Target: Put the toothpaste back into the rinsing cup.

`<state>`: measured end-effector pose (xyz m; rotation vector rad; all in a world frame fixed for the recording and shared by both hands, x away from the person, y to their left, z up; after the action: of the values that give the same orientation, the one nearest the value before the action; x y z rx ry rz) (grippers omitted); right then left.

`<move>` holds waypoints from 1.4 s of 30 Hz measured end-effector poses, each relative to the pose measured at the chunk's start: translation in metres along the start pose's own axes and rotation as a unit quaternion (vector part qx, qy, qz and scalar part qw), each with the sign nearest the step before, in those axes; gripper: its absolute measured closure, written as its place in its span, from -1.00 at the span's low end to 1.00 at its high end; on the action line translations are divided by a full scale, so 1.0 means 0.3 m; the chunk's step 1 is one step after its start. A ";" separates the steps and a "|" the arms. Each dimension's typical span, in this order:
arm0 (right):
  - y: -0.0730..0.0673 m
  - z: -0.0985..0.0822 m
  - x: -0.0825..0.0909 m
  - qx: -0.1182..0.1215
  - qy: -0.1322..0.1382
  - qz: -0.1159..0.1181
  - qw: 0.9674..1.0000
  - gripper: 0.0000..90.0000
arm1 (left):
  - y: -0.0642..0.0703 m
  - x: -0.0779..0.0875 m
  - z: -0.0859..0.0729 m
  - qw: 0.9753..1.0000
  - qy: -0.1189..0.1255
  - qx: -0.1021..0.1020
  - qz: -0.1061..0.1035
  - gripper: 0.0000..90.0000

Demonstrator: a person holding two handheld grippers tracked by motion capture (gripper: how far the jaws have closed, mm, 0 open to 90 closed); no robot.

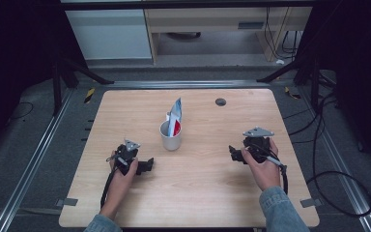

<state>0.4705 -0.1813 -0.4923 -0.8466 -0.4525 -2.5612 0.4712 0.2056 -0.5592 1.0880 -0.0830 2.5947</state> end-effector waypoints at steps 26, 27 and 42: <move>-0.036 -0.126 -0.075 -0.030 -0.034 0.017 0.999 -0.82 | 0.006 -0.002 0.001 1.000 0.000 -0.003 -0.003 -1.00; -0.035 -0.126 -0.078 -0.032 -0.034 0.016 0.999 -0.81 | 0.006 -0.002 0.001 1.000 0.000 -0.003 -0.004 -1.00; -0.008 -0.137 -0.099 -0.049 -0.038 0.006 0.998 -0.82 | 0.009 -0.002 0.001 1.000 0.000 -0.004 -0.005 -1.00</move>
<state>0.4710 -0.1885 -0.5426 -0.9801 -0.3461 -2.5655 0.4711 0.2028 -0.5593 1.0836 -0.0869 2.5837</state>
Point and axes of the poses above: each handheld gripper's, and its own axes: x roughly backward along the jaws, z roughly out of its top, y roughly to its right, the point moved 7 cm from there along -x, roughly forward along the jaws, and after that the axes turned 8 degrees about x, right-handed, at the moved point
